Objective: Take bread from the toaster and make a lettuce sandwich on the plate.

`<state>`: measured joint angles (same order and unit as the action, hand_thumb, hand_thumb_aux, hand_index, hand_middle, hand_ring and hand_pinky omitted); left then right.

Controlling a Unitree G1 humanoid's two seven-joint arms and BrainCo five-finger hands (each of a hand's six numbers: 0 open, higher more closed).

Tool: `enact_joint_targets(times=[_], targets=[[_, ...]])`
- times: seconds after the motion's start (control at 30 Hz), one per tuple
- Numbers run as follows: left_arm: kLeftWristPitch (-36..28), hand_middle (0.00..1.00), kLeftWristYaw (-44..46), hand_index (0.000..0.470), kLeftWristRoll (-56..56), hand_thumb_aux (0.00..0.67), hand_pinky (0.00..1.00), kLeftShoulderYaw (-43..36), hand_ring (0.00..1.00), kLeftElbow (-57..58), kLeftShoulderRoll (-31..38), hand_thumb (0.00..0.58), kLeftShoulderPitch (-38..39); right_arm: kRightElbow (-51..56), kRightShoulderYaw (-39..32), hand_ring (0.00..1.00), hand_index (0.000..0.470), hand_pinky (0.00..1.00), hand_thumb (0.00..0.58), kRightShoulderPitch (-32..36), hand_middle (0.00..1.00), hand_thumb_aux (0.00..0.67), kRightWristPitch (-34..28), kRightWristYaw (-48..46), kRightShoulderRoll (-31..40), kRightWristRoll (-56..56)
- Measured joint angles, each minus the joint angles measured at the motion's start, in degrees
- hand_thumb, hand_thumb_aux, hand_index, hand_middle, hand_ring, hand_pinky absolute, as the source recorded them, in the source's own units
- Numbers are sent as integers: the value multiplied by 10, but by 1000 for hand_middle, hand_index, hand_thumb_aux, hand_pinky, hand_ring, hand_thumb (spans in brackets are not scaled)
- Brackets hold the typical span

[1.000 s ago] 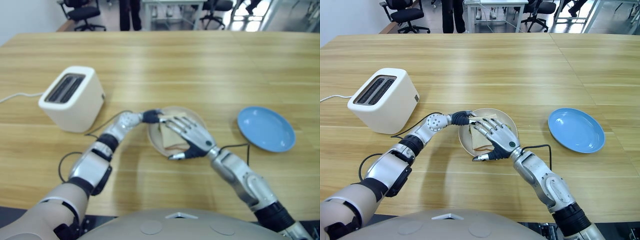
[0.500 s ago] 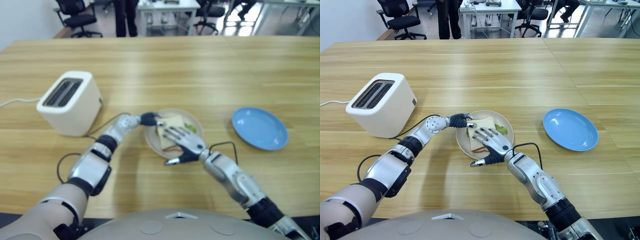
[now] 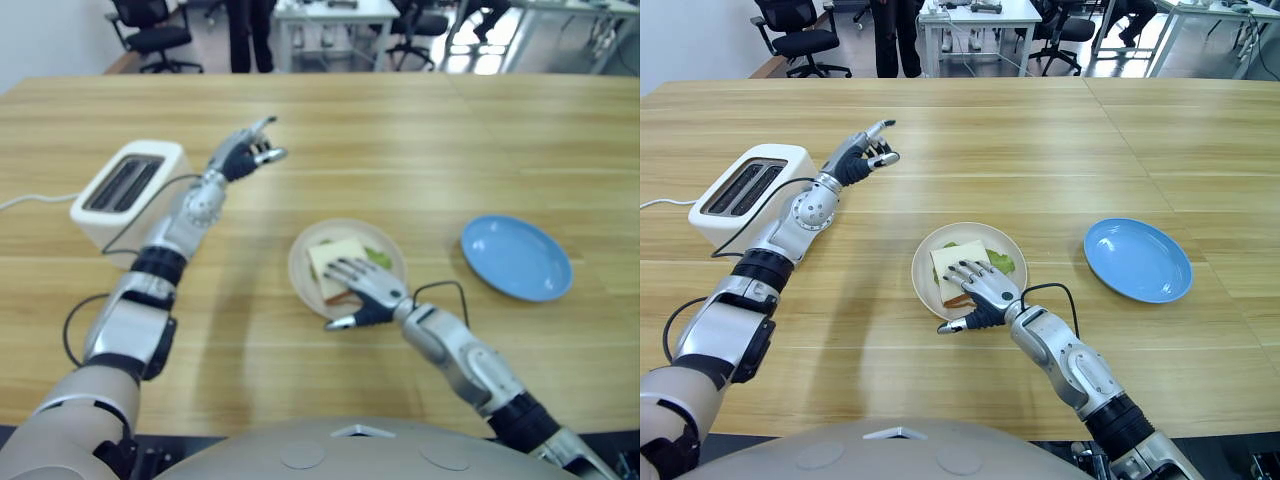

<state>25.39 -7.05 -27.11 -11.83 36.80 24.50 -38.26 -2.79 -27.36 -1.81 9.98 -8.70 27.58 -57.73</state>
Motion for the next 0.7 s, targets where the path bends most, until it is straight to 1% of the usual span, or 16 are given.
enact_joint_targets(times=[0.1,0.17,0.2,0.23,0.27,0.3,0.33,0.4,0.47,0.5,0.53,0.57,0.63,0.7], targets=[[-6,0,33,0,29,0,0,12,0,-47,0,0,42,0,2,0,0,0,0,2,0,0,1,0,0,14],[-11,0,71,0,63,0,0,21,0,-74,0,0,69,-3,9,0,0,0,0,0,0,0,6,5,0,27],[-16,0,95,0,83,0,0,26,0,-90,0,0,86,-8,18,0,0,0,0,1,0,0,14,23,0,38],[-16,267,107,43,93,63,267,27,267,-99,0,104,95,-9,24,0,0,0,0,-4,0,0,19,35,-1,43],[-20,557,129,137,109,200,557,31,557,-113,0,294,111,-12,31,0,0,0,0,-6,0,0,27,58,-1,51],[-22,1000,144,317,120,462,1000,32,1000,-123,0,524,122,-22,40,0,0,0,0,-7,0,0,33,76,-2,54],[-24,1000,159,460,131,670,1000,34,1000,-133,0,580,131,-37,53,0,0,0,0,-7,0,0,39,93,-3,59],[-29,1000,189,460,155,670,1000,38,1000,-155,2,580,149,-83,89,0,0,0,0,-3,0,0,54,127,-3,75],[-35,1000,230,460,181,670,1000,40,1000,-200,23,580,179,-142,133,0,0,0,0,-5,0,0,70,147,7,98],[-41,1000,250,460,188,670,1000,43,1000,-223,36,580,196,-160,151,157,25,157,62,-6,157,37,74,145,16,112],[-49,1000,275,460,194,670,1000,46,1000,-261,62,580,222,-174,177,812,260,812,470,-12,812,378,77,132,34,138],[-52,1000,285,460,195,670,1000,47,1000,-274,73,580,231,-175,188,1000,460,1000,580,-18,1000,670,77,125,43,149],[-76,1000,330,460,197,670,1000,58,1000,-335,135,580,276,-179,200,1000,460,1000,580,-51,1000,670,64,29,88,235],[-93,1000,362,460,197,670,1000,72,1000,-363,176,580,304,-178,198,1000,460,1000,580,-90,1000,670,47,-44,119,288]])
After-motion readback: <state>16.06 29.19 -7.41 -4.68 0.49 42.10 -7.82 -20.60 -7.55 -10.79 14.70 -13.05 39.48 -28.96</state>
